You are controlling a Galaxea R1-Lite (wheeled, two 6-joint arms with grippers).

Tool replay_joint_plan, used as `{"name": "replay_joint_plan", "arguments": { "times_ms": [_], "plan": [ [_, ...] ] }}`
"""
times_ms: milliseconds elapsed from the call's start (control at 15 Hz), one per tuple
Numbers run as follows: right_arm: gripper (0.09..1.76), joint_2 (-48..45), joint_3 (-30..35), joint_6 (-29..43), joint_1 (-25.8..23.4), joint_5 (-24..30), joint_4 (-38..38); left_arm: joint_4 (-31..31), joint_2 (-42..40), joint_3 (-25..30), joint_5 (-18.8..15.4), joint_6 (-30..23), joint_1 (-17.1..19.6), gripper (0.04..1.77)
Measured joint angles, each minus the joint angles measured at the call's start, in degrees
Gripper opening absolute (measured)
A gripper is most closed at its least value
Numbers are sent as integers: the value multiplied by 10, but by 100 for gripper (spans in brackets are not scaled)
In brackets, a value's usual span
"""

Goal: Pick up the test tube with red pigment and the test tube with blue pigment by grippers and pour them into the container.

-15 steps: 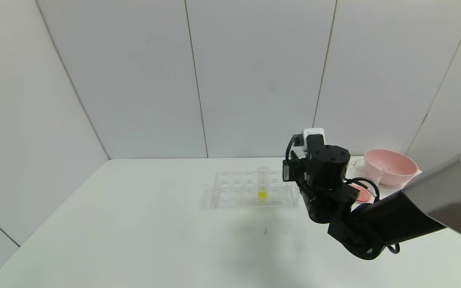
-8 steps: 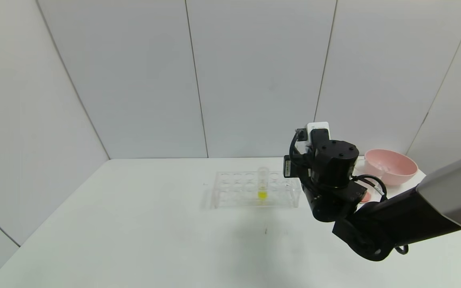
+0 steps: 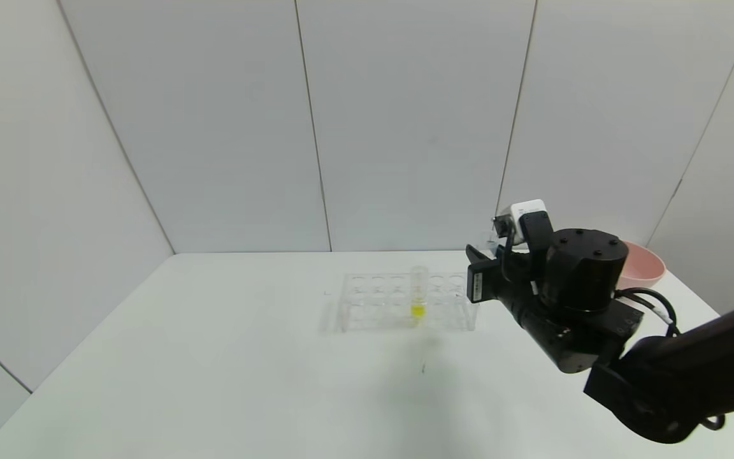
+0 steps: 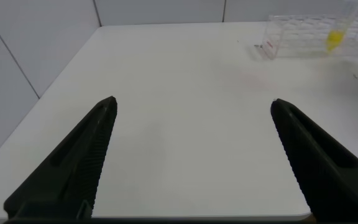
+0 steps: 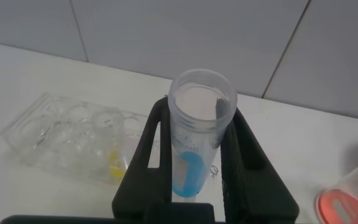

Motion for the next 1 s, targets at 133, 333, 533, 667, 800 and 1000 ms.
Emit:
{"name": "replay_joint_plan", "arguments": {
  "times_ms": [133, 333, 533, 667, 800, 1000],
  "plan": [
    [51, -45, 59, 0, -22, 87, 2, 0, 0, 0, 0, 0, 0, 176],
    [51, -113, 136, 0, -84, 216, 16, 0, 0, 0, 0, 0, 0, 176],
    [51, -186, 175, 0, -177, 358, 98, 0, 0, 0, 0, 0, 0, 176],
    [51, -229, 179, -1, -256, 456, 159, 0, 0, 0, 0, 0, 0, 176],
    [51, -263, 174, -11, -349, 558, 204, 0, 0, 0, 0, 0, 0, 176],
    [51, -281, 160, -73, -489, 685, 239, 0, 0, 0, 0, 0, 0, 176]
  ]
}}
